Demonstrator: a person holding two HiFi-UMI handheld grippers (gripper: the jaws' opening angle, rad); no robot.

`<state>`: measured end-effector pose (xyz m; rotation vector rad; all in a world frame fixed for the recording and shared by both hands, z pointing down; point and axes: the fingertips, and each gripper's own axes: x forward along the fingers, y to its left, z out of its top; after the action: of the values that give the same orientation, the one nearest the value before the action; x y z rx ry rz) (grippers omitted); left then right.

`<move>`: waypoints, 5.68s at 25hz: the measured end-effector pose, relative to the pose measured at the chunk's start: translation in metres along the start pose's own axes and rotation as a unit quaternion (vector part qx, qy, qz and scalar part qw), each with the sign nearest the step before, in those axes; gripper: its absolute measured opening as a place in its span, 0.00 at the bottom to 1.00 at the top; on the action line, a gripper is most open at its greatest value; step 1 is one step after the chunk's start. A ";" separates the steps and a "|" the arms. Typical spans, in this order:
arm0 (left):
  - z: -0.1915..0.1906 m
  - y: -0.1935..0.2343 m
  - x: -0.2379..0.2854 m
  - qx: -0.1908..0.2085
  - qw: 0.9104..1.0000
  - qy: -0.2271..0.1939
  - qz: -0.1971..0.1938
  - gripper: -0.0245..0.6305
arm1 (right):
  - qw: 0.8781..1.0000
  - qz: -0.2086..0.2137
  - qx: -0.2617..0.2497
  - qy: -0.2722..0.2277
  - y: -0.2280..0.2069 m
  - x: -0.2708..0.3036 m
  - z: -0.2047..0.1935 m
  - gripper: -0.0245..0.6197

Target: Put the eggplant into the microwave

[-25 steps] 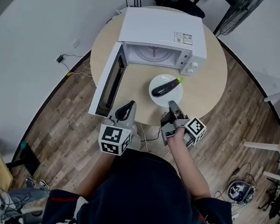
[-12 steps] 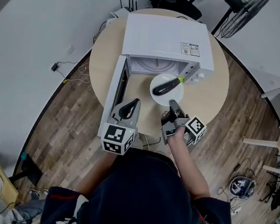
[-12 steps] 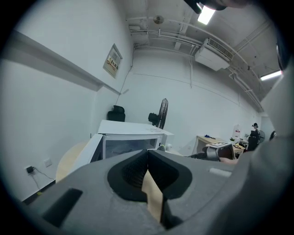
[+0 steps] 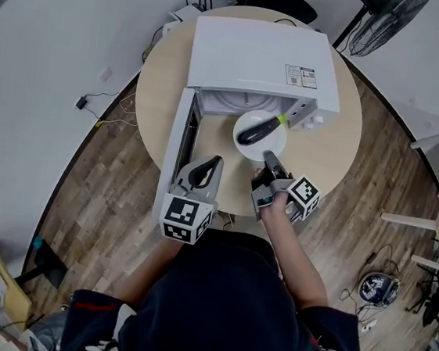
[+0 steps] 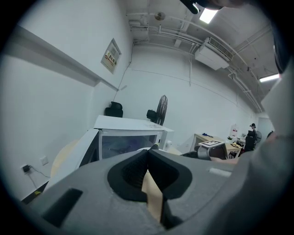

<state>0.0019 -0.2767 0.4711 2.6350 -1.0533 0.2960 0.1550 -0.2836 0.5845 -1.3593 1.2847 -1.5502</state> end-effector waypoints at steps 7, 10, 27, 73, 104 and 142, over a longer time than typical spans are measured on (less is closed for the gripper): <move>-0.007 0.000 0.013 -0.008 0.999 0.017 0.047 0.06 | 0.998 -0.024 -0.045 0.042 -0.018 0.029 0.017 0.07; -0.008 0.008 0.015 -0.015 0.997 0.021 0.070 0.06 | 0.996 -0.032 -0.051 0.060 -0.023 0.046 0.020 0.07; -0.019 0.021 0.022 -0.029 0.989 0.047 0.134 0.06 | 0.992 -0.045 -0.050 0.105 -0.044 0.102 0.033 0.07; -0.030 0.046 0.028 -0.039 0.988 0.070 0.130 0.06 | 0.998 -0.037 0.035 0.036 -0.064 0.173 0.039 0.07; -0.027 0.027 0.048 -0.031 0.993 0.065 0.094 0.06 | 0.849 -0.092 -0.491 0.170 -0.052 0.128 0.018 0.12; -0.041 0.048 0.057 -0.055 0.989 0.086 0.110 0.06 | 0.755 -0.116 -0.618 0.186 -0.037 0.196 0.016 0.07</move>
<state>0.0053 -0.3325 0.5356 2.3510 -1.2633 0.4895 0.1343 -0.4611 0.6740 -2.0531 2.7538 -1.0423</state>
